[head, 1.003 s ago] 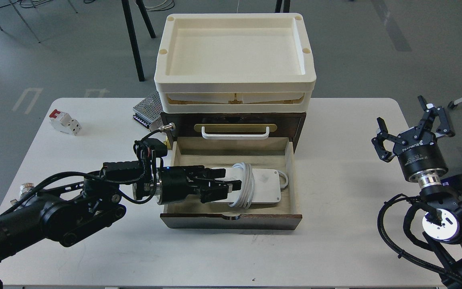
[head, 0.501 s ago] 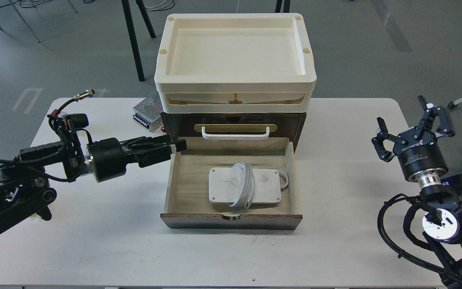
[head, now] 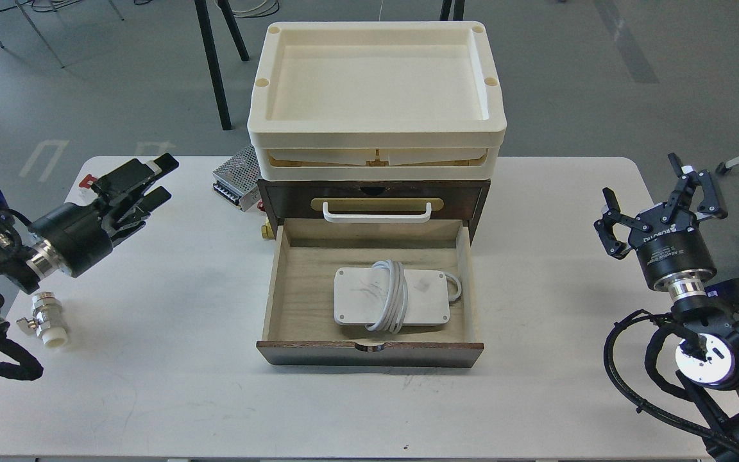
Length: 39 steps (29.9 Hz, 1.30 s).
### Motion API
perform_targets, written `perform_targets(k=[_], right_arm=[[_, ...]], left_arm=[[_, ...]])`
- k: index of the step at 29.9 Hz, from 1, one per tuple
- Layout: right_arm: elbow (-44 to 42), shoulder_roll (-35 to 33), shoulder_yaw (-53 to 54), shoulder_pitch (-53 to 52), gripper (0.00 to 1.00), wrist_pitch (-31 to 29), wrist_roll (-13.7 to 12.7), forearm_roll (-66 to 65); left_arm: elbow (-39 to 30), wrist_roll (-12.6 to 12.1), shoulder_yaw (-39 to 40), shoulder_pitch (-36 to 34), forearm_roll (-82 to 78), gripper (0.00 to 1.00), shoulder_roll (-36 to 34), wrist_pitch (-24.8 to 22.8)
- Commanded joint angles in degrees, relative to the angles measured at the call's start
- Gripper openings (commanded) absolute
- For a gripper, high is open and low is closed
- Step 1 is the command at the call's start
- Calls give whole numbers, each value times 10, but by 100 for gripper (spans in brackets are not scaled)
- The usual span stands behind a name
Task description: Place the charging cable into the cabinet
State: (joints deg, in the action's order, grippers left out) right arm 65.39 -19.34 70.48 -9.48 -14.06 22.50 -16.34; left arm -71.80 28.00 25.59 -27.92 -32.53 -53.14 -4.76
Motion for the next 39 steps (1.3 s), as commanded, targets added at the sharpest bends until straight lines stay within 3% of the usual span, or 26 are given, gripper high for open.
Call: perform_targets(k=[1,9,11,16,23,39], right_arm=[[1,0,1,0,100,0,0,0],[1,0,2,-1,100,0,0,1],[1,0,2,-2,99,0,1,1],[1,0,2,-3,100,0,0,1],[1,0,4,-3,100,1,1,2],[2,0,11,-2,100,-1,1,2]], left_arm=[[29,0,1,1,116,92,28,-1],[125,0,45,1,227,94,77,-33],[151,0,61,1,257,94,86,-74],[264,0,67,3,301,97,110,-230],[406,0,64,2,299,99,176,-232],[406,0,59,-8,295,99,187,-232]])
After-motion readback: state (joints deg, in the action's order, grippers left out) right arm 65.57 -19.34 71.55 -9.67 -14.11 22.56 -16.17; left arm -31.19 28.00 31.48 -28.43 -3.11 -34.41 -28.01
